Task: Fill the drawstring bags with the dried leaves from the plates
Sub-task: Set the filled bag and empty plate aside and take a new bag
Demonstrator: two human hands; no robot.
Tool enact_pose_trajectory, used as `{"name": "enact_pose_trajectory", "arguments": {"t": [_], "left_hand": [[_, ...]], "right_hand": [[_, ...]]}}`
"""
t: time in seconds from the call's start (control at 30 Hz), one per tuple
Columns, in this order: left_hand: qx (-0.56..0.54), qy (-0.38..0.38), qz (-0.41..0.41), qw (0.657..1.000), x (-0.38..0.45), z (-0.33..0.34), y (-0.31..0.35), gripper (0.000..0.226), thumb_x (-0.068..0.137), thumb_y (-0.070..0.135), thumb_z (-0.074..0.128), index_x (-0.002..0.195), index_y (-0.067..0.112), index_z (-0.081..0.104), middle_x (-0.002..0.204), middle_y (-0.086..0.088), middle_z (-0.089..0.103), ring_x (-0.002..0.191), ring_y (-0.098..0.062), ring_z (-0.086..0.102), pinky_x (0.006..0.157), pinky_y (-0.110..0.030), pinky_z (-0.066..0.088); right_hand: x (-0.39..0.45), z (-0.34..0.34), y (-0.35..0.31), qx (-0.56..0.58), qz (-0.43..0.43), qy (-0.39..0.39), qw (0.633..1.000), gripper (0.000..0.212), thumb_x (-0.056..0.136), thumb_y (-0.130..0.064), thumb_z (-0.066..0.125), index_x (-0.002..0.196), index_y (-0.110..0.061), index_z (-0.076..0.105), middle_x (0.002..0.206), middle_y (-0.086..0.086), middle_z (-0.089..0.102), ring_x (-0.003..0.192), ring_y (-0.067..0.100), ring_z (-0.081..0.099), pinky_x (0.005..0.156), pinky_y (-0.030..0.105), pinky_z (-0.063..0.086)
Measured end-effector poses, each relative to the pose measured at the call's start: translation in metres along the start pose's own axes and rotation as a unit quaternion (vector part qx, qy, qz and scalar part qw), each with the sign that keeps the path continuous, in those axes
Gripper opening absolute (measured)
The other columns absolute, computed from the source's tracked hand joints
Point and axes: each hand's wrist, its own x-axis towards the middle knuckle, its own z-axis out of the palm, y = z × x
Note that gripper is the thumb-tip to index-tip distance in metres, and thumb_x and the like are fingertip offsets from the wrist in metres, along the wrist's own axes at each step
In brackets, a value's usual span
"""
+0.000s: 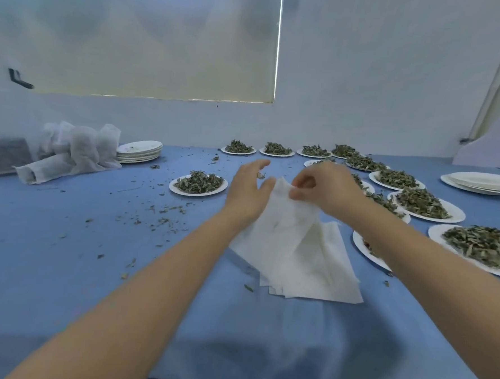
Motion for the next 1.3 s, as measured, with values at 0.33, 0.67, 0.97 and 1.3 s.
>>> {"name": "enact_pose_trajectory", "arguments": {"t": [0.33, 0.67, 0.97, 1.3], "left_hand": [[-0.081, 0.093, 0.001, 0.992, 0.059, -0.046, -0.009, 0.01, 0.089, 0.02, 0.06, 0.081, 0.024, 0.065, 0.08, 0.017, 0.061, 0.08, -0.003, 0.055, 0.076, -0.017, 0.04], [-0.109, 0.199, -0.007, 0.974, 0.081, -0.076, -0.038, 0.013, 0.085, 0.025, 0.065, 0.075, 0.032, 0.06, 0.08, 0.019, 0.063, 0.083, 0.002, 0.057, 0.077, -0.017, 0.045], [-0.065, 0.158, 0.068, 0.983, 0.094, -0.074, -0.051, 0.009, 0.087, 0.022, 0.064, 0.081, 0.024, 0.058, 0.078, 0.019, 0.062, 0.078, 0.011, 0.056, 0.072, -0.006, 0.041], [-0.001, 0.162, 0.098, 0.982, 0.114, -0.088, -0.059, 0.018, 0.086, 0.023, 0.063, 0.076, 0.034, 0.054, 0.079, 0.019, 0.062, 0.084, 0.006, 0.054, 0.075, -0.005, 0.037]], "right_hand": [[0.066, 0.001, -0.042, 0.029, -0.132, 0.064, 0.989, 0.015, 0.083, -0.023, 0.068, 0.096, -0.018, 0.074, 0.07, -0.02, 0.043, 0.069, 0.004, 0.047, 0.06, 0.001, 0.034], [0.113, 0.052, -0.063, 0.123, -0.099, 0.046, 0.986, 0.018, 0.082, -0.035, 0.067, 0.081, -0.021, 0.056, 0.068, -0.011, 0.059, 0.072, 0.009, 0.056, 0.056, 0.01, 0.04], [0.135, 0.063, -0.073, 0.083, -0.117, -0.038, 0.989, 0.058, 0.09, -0.036, 0.059, 0.048, -0.017, 0.022, 0.041, -0.007, 0.019, 0.034, 0.007, 0.03, 0.039, 0.016, 0.027], [0.156, 0.062, -0.071, 0.114, -0.132, -0.093, 0.98, 0.056, 0.084, -0.039, 0.065, 0.048, -0.017, 0.029, 0.036, -0.009, 0.023, 0.037, 0.008, 0.027, 0.035, 0.015, 0.02]]}}
